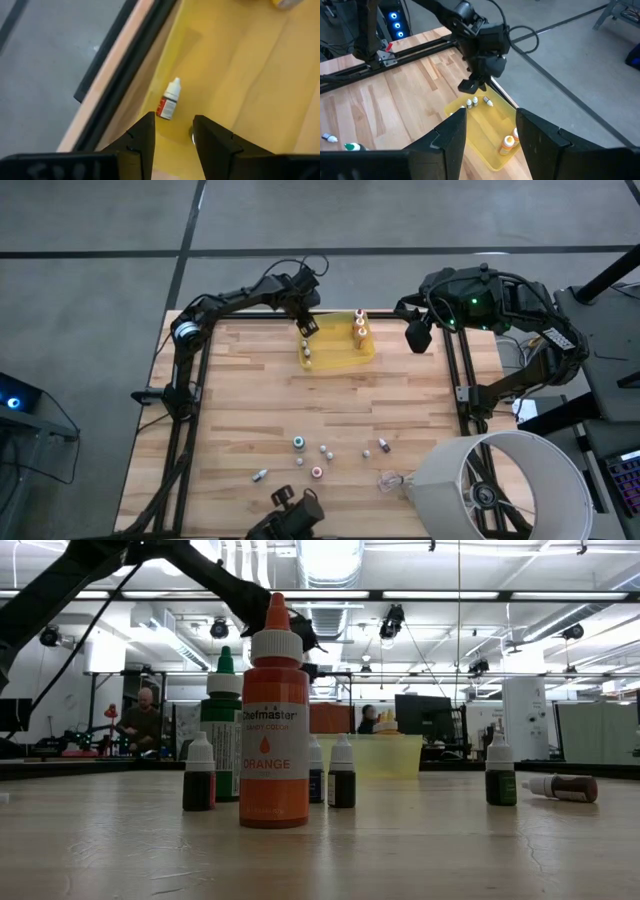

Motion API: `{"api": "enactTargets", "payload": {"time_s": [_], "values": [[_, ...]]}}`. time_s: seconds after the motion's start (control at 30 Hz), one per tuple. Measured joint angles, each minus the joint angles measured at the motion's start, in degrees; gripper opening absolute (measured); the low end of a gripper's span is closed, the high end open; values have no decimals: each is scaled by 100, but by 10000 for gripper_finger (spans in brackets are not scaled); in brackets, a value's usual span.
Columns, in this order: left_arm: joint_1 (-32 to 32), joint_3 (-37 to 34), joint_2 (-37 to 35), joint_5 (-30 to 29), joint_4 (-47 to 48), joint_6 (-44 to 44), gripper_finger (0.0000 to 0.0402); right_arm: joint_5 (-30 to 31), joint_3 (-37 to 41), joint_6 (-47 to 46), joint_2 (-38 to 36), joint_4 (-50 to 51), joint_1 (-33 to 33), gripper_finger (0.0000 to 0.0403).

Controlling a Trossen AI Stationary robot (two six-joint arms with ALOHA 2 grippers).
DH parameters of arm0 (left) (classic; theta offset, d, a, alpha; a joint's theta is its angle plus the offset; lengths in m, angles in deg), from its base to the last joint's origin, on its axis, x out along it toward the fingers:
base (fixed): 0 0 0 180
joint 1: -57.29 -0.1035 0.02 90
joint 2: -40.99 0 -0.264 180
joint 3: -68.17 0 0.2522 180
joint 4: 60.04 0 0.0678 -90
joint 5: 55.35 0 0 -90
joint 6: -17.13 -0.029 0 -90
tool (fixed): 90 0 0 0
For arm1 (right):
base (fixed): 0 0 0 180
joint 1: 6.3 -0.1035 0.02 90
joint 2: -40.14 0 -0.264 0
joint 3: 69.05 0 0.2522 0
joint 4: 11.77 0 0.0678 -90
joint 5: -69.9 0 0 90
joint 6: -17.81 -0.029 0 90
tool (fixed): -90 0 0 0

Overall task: Pick & Place food coloring
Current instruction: Put the large green food coloring bottle into the yellow bin

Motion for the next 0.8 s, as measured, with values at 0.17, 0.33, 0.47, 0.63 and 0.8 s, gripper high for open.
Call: {"api": "enactTargets", "payload": {"time_s": [0.17, 0.33, 0.47, 0.63, 0.8], "values": [[29, 492, 0, 29, 503, -2, 100, 1, 0, 22, -2, 0, 1, 164], [69, 882, -1, 46, 1033, 0, 58, 2, 0, 39, -2, 0, 2, 164], [135, 1066, -22, 144, 1378, 55, 12, 2, 0, 39, -2, 2, 2, 164], [343, 1034, -328, 457, 1589, 207, 1, 0, 0, 38, -1, 62, 1, 164], [726, 1032, -791, 534, 1726, 407, 0, 0, 9, 30, -2, 277, 0, 164]]}}
